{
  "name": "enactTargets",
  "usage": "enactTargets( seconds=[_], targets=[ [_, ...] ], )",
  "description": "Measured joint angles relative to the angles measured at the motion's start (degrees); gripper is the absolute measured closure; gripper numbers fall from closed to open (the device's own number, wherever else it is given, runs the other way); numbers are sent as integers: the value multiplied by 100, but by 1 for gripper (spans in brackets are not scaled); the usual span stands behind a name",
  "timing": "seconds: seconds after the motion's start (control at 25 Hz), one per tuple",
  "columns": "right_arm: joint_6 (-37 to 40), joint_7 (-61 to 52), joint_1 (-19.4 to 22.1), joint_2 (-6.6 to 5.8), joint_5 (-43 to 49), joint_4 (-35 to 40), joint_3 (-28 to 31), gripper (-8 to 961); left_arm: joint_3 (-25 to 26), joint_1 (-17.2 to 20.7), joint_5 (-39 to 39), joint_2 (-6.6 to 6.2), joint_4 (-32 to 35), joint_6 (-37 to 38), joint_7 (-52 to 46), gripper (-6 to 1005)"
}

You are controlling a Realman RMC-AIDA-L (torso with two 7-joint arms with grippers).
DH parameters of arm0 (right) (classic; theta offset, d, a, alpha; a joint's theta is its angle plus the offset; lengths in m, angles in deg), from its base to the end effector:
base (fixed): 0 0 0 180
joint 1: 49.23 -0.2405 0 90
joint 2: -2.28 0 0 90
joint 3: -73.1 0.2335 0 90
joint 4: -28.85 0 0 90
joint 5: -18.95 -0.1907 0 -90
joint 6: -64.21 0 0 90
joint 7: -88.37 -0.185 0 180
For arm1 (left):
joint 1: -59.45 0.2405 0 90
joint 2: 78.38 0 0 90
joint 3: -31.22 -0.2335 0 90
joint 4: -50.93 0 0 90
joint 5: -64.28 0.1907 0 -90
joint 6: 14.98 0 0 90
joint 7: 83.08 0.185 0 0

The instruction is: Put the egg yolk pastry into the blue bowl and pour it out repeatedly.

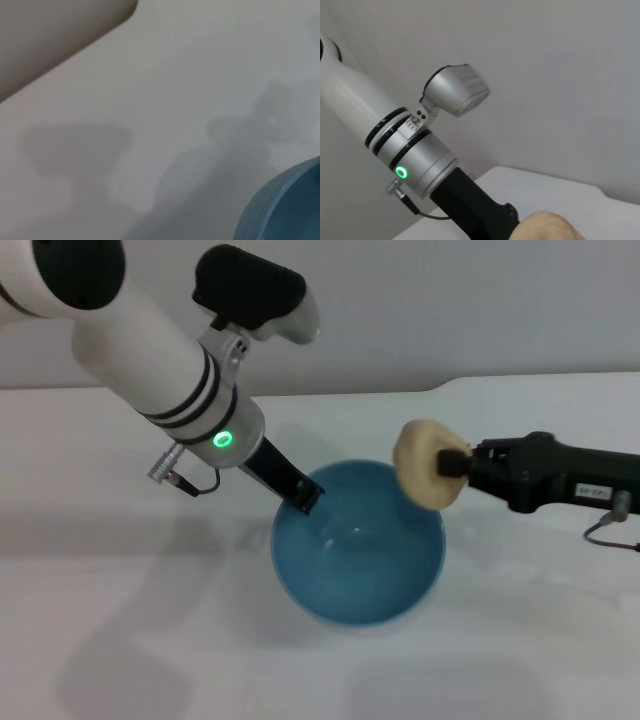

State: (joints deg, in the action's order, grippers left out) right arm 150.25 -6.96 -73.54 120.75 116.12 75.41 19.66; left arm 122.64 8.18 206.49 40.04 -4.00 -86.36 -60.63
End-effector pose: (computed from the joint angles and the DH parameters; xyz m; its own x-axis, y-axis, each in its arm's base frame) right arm 0.1943 0.3237 -0.0057 0.6478 -0.4429 -0.6198 -0.5955 -0.8018 -0.0494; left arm -0.1394 0.3775 -0.0846 0.7330 0.6652 -0.1424 0.5611 -0.7095 -0.4264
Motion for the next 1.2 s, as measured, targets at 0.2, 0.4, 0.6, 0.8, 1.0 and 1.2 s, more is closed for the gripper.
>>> enactTargets(
  seconds=[0.2,0.4,0.6,0.8,1.0,1.2],
  targets=[
    [-285,-19,-82,6,3,-23,-468,906,-261,-86,-1,6,-9,-60,-220,987],
    [-622,-84,-101,11,13,-100,-999,905,-302,-127,0,6,-10,-79,-272,987],
    [-572,-429,-166,-1,271,-21,-1117,908,-328,-186,0,6,-10,-102,-273,987],
    [-437,-537,-158,-25,313,125,-970,750,-335,-218,1,5,-9,-104,-247,986],
    [-220,-539,-6,-5,249,397,-267,589,-428,-186,75,-12,-9,44,-233,986],
    [-8,-525,274,15,90,441,1143,339,-527,-123,564,-11,-9,466,-402,987]
  ],
)
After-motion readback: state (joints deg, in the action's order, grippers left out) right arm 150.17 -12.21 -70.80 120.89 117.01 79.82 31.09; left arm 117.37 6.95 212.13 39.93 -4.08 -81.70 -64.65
